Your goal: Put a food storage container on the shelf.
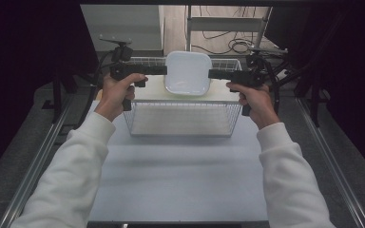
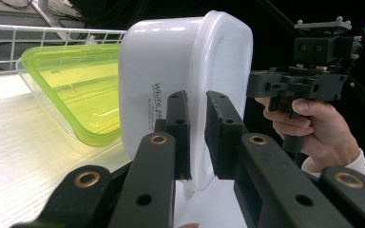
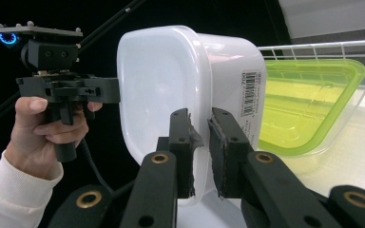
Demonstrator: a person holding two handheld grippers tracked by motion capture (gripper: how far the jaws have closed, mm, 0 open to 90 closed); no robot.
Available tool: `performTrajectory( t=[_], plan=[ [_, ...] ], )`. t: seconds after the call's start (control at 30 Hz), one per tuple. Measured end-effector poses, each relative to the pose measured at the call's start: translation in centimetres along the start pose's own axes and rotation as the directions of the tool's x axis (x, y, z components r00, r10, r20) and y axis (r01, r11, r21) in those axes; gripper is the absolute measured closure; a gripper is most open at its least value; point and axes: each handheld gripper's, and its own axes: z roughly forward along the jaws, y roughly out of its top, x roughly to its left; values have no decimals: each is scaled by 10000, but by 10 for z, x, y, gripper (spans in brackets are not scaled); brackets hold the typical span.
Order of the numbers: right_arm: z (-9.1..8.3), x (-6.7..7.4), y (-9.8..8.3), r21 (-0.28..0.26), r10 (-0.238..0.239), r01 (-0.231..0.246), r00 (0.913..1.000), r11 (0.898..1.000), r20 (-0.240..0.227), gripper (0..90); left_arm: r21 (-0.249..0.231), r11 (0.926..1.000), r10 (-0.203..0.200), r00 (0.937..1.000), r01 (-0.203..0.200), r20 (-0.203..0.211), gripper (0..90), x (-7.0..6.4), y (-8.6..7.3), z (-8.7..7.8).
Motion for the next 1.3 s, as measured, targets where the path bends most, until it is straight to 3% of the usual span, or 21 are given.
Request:
performTrajectory(
  t=[0.63,0.77,1.0,1.3],
  plan=[
    [5,-2,32,25,-49,49,9998,10000,177,791,-194,9996,-210,9998,209,-36,803,8,22,5],
    [7,-5,40,56,-19,17,9996,10000,292,790,-216,9987,-457,9989,458,55,802,13,27,10],
    [19,-20,46,233,454,-463,9982,9987,382,789,-56,9964,-850,9963,849,-80,801,29,33,18],
    [23,-29,47,402,884,-904,9949,9951,495,788,224,9933,-1129,9936,1130,-53,801,36,33,24]
  ],
)
